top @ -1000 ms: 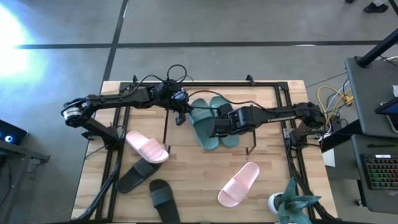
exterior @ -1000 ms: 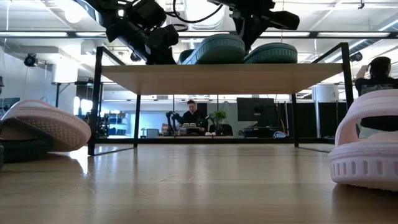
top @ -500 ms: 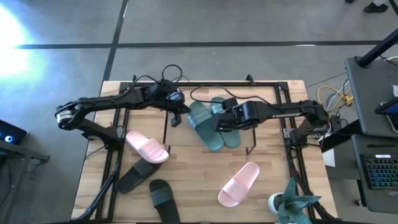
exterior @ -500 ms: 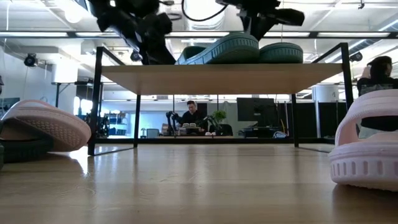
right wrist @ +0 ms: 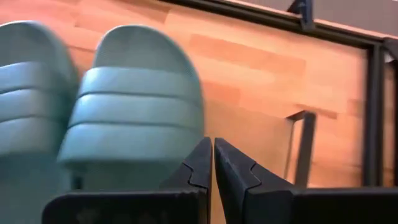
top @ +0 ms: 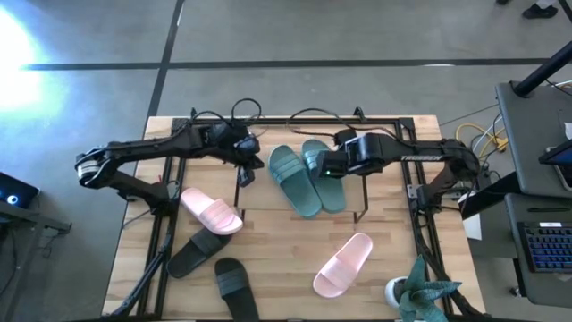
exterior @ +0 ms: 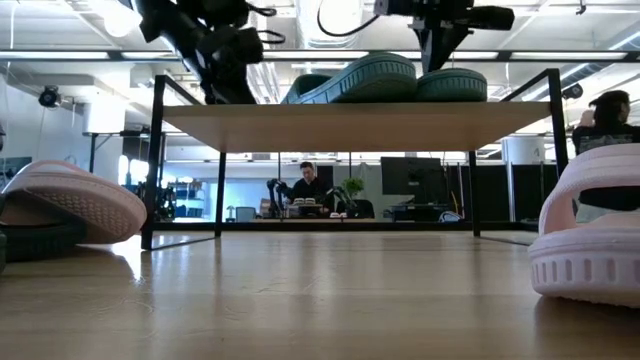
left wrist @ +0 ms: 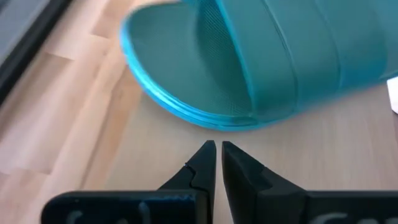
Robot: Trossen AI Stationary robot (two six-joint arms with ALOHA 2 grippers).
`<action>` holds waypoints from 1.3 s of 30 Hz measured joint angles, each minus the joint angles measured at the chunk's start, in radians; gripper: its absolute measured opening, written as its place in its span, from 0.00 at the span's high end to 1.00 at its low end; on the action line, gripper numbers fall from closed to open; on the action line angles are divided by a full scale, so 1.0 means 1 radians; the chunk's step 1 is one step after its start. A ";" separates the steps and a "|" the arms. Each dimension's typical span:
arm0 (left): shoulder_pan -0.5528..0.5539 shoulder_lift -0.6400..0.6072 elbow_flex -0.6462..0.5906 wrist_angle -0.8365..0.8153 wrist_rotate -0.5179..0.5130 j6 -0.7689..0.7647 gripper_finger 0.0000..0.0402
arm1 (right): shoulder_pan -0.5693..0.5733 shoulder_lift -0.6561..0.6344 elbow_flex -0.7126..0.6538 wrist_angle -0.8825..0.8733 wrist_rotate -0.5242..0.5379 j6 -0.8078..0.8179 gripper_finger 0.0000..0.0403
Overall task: Pick and place slides into the shelf
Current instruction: Adjust the green slippers on the shelf
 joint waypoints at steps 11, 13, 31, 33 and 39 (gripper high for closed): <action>-0.013 0.111 0.017 0.079 0.047 0.000 0.97 | -0.111 0.001 -0.021 0.010 -0.081 -0.117 0.97; -0.014 0.121 0.027 0.098 0.043 0.000 0.97 | -0.130 0.002 -0.041 0.011 -0.110 -0.137 0.97; -0.008 0.142 0.041 0.149 0.024 0.001 0.97 | -0.232 0.002 -0.227 0.178 -0.302 -0.263 0.97; -0.007 0.142 0.041 0.160 0.022 0.001 0.97 | -0.222 0.002 -0.227 0.181 -0.313 -0.262 0.97; -0.001 0.158 0.040 0.203 -0.002 0.009 0.97 | -0.187 -0.006 -0.221 0.135 -0.342 -0.218 0.97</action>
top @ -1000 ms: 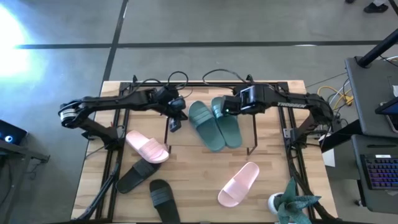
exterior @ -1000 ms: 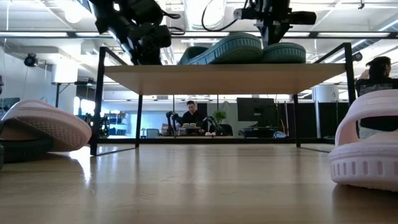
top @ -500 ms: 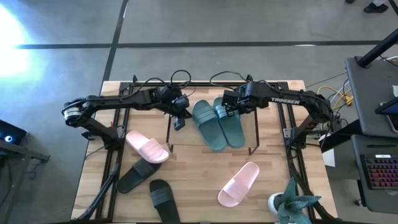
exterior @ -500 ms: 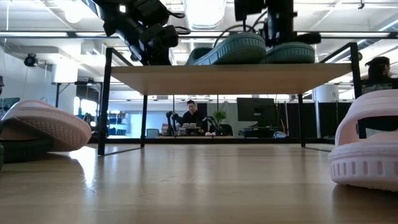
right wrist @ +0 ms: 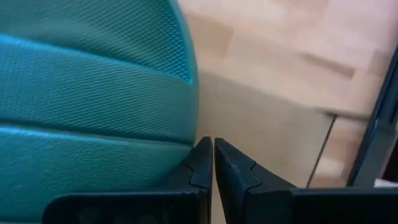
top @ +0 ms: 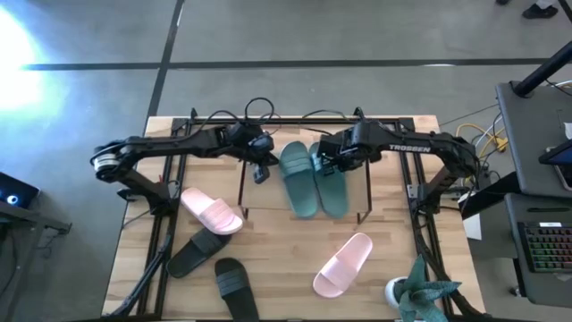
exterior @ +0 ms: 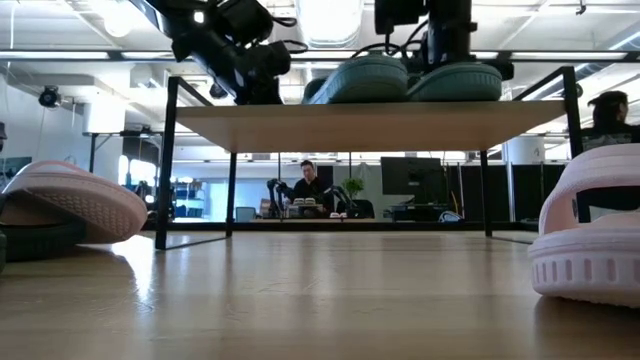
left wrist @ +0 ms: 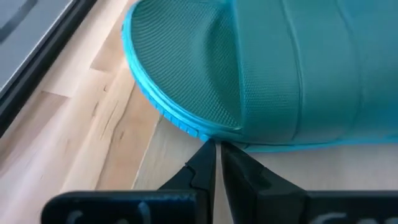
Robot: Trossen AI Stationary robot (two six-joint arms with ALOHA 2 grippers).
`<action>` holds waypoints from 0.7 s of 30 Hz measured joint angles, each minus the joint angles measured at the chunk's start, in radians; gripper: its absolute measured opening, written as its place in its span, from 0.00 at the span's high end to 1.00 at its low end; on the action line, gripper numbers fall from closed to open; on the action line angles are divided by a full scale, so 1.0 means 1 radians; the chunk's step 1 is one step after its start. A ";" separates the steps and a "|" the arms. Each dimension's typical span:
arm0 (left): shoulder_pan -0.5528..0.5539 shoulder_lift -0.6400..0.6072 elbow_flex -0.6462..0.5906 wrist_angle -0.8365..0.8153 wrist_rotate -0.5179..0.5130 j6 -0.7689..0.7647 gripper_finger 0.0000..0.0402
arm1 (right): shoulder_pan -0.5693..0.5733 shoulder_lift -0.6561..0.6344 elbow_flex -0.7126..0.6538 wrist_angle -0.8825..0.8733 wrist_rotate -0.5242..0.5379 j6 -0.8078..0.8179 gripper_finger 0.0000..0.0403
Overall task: Pick and place slides into the shelf
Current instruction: Adjust the green slippers on the shelf
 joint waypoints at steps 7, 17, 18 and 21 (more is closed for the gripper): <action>0.008 0.056 0.027 0.016 0.001 0.016 0.97 | 0.039 -0.053 0.002 -0.029 -0.038 0.078 0.97; 0.020 0.060 0.082 -0.007 -0.036 0.075 0.97 | 0.052 -0.056 -0.011 -0.042 -0.028 0.091 0.97; 0.023 0.058 0.084 -0.016 -0.037 0.075 0.97 | 0.052 -0.052 -0.017 -0.048 -0.025 0.090 0.97; 0.026 0.050 0.083 -0.044 -0.042 0.075 0.97 | 0.052 -0.051 -0.036 -0.084 -0.014 0.090 0.97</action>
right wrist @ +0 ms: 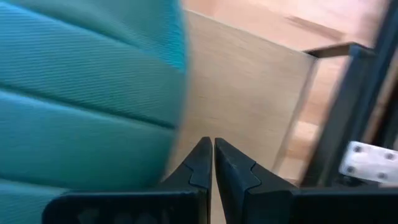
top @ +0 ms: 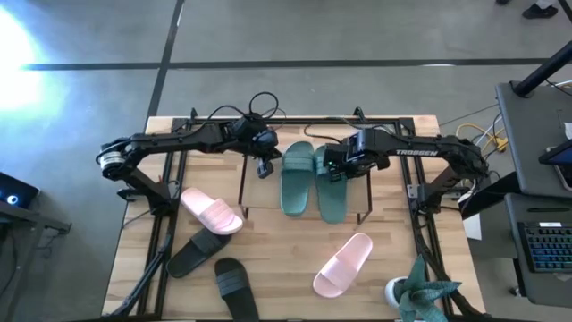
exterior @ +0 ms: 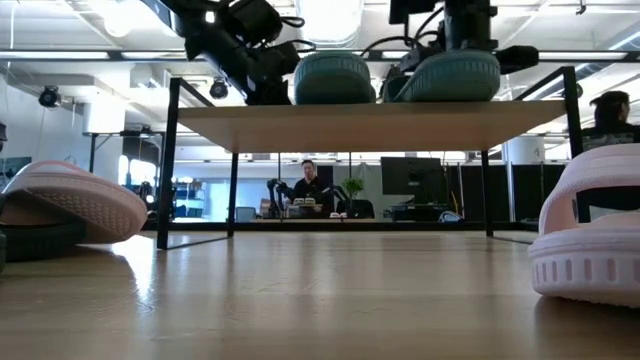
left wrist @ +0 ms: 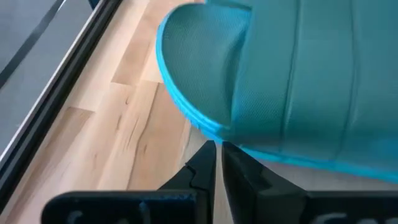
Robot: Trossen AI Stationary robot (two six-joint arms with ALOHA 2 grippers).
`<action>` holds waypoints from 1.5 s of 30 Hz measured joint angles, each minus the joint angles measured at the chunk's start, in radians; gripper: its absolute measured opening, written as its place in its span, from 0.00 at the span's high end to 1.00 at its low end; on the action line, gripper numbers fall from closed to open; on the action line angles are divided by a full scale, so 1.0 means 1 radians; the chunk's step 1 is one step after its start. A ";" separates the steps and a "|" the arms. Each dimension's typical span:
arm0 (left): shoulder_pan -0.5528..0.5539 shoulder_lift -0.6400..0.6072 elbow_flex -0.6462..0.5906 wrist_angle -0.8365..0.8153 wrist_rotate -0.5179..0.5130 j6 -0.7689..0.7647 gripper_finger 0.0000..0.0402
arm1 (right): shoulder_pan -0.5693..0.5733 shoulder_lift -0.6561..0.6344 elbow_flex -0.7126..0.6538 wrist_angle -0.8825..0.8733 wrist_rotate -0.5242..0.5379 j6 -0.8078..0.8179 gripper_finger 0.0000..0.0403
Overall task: Pick and place slides into the shelf
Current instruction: Adjust the green slippers on the shelf
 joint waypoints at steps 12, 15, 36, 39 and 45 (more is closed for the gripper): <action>-0.013 -0.066 -0.006 -0.116 -0.002 -0.005 0.97 | 0.005 -0.007 0.033 -0.008 -0.015 -0.061 0.97; -0.029 -0.085 -0.007 -0.126 0.006 -0.016 0.97 | 0.025 -0.010 0.040 -0.010 -0.018 -0.069 0.97; -0.216 -0.124 -0.013 -0.084 0.098 -0.111 0.97 | 0.248 -0.106 0.029 0.087 -0.090 0.063 0.97; -0.236 -0.112 -0.013 -0.047 0.099 -0.113 0.97 | 0.265 -0.101 0.008 0.166 -0.098 0.063 0.97; -0.252 -0.088 -0.014 0.016 0.102 -0.139 0.97 | 0.290 -0.077 -0.036 0.278 -0.106 0.087 0.97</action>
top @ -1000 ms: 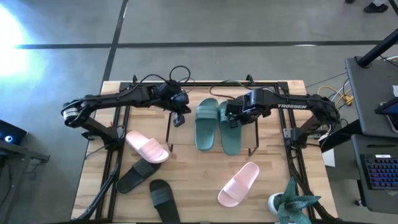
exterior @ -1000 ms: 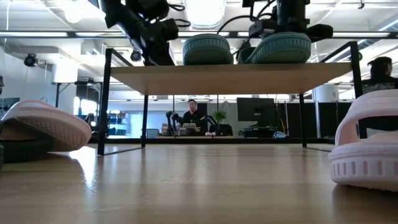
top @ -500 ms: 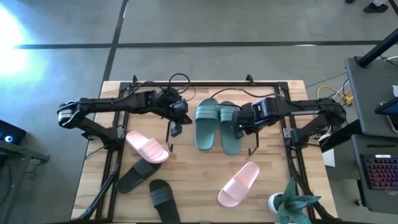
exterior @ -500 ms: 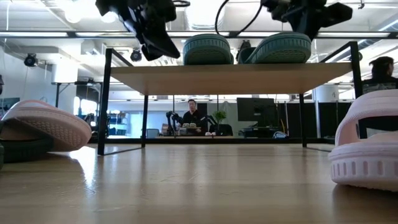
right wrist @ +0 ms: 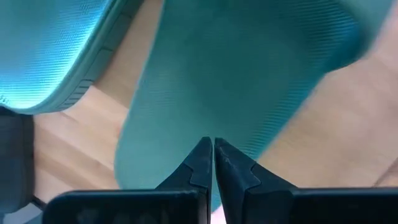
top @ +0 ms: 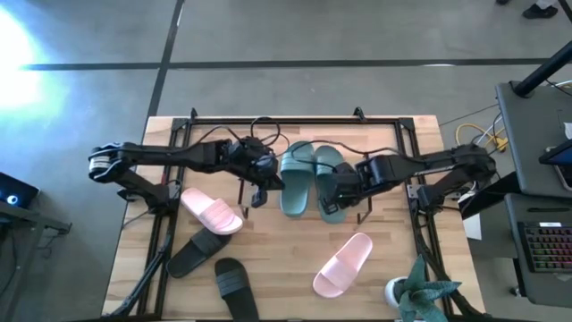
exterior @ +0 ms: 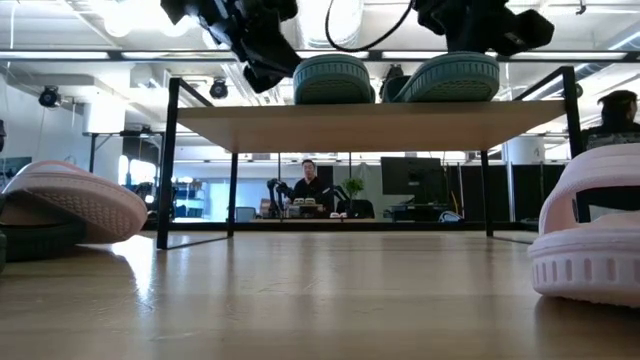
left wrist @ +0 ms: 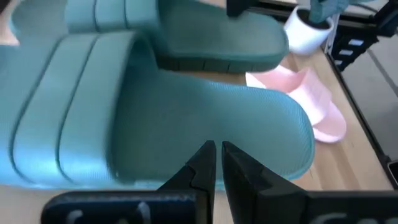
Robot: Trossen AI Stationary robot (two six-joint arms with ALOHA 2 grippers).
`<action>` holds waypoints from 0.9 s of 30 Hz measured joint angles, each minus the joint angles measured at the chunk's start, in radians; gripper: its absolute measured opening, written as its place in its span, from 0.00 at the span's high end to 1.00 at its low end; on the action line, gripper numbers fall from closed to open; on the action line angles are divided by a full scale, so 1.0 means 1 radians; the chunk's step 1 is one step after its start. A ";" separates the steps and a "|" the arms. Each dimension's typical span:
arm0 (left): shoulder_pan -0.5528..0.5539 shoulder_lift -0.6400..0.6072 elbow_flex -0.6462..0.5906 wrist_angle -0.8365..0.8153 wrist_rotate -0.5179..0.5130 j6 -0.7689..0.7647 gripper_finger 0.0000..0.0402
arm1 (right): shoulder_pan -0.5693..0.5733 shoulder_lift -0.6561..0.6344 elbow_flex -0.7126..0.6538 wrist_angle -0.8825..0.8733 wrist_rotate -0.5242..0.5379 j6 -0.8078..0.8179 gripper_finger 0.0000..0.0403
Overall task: Pick and place slides into the shelf
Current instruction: Adjust the green slippers on the shelf
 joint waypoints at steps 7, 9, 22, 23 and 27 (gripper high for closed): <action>-0.003 0.015 0.000 0.007 0.001 -0.001 0.97 | 0.006 0.043 -0.022 0.057 -0.009 -0.004 0.97; -0.003 0.022 -0.001 0.008 0.001 -0.001 0.97 | 0.006 0.048 -0.022 0.064 0.007 -0.007 0.97; -0.009 0.047 -0.004 0.010 0.001 -0.023 0.97 | 0.005 0.048 -0.010 0.080 0.175 0.022 0.97; -0.009 0.047 -0.004 0.011 0.002 -0.023 0.97 | 0.005 0.048 -0.010 0.081 0.181 0.026 0.97; -0.009 0.047 -0.004 0.011 0.001 -0.023 0.97 | 0.005 0.043 -0.010 0.097 0.187 0.026 0.97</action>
